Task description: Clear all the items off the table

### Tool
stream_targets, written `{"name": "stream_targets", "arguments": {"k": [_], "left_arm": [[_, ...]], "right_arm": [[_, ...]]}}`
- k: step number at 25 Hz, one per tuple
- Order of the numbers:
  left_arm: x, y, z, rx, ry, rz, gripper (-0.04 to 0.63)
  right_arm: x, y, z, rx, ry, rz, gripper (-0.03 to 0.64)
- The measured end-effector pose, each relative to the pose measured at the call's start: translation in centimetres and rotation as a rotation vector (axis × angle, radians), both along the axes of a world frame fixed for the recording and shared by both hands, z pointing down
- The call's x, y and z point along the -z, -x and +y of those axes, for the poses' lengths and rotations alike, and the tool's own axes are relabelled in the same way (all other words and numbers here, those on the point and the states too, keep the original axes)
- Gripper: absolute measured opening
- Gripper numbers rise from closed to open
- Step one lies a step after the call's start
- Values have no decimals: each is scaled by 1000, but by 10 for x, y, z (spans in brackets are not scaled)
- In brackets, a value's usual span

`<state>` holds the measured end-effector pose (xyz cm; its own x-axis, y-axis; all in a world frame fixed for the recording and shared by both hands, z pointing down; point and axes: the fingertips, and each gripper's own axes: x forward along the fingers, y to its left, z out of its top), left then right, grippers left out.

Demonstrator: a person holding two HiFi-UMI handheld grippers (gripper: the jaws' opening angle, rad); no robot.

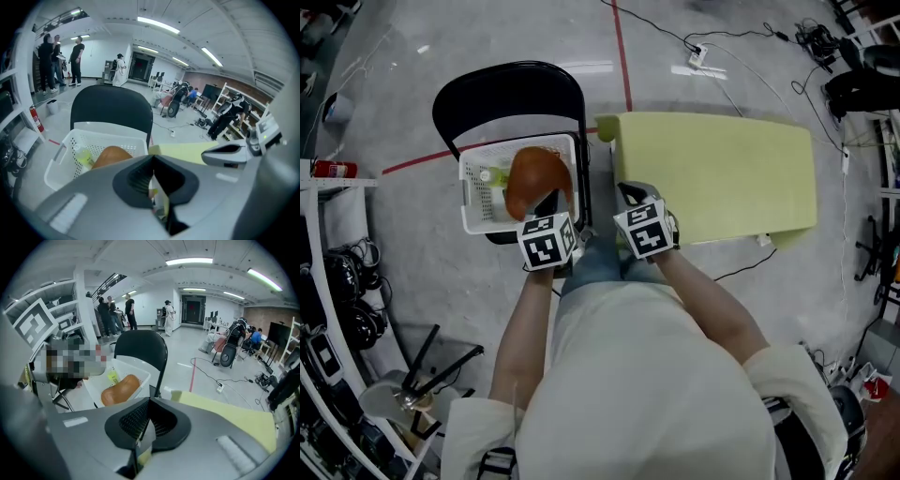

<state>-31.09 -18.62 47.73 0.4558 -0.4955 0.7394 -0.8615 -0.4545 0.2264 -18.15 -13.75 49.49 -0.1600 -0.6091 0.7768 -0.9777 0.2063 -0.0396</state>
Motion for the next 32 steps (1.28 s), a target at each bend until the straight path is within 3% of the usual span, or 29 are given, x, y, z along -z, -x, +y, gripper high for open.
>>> {"name": "stream_targets", "arguments": {"k": [21,32], "left_arm": [[37,-155,134,-241,-41,52,9],[48,-201,204,-361,-72,64,10]], "right_arm": [[42,-122,157,-165,-92,-4,-2],[55,-155,218,-215,-136,-2,-2]]}}
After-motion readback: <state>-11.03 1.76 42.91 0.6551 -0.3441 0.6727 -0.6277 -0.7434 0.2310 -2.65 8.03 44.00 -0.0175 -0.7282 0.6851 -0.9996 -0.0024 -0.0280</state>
